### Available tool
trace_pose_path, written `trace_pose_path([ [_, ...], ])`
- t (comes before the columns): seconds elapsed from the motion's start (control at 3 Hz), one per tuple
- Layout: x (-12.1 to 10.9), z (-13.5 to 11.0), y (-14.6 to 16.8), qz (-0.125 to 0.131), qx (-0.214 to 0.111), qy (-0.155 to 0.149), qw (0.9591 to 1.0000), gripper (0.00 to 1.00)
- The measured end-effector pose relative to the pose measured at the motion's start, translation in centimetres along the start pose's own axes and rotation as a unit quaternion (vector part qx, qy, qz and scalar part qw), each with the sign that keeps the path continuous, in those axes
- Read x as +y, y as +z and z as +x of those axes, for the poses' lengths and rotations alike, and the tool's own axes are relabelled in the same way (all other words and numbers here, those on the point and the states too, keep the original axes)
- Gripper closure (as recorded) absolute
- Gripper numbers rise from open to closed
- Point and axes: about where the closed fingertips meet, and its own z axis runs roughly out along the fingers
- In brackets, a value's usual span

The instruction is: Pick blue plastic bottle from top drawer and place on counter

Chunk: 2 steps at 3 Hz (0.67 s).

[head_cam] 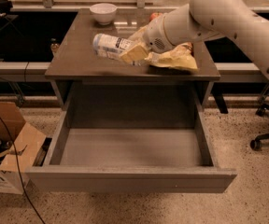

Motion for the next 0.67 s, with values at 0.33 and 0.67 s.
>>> trace_pose_path([
  [0.33, -2.7, -0.4, 3.0, -0.001, -0.006, 0.0, 1.0, 0.82],
  [0.67, -4.7, -0.2, 6.3, -0.005, -0.006, 0.002, 1.0, 0.58],
])
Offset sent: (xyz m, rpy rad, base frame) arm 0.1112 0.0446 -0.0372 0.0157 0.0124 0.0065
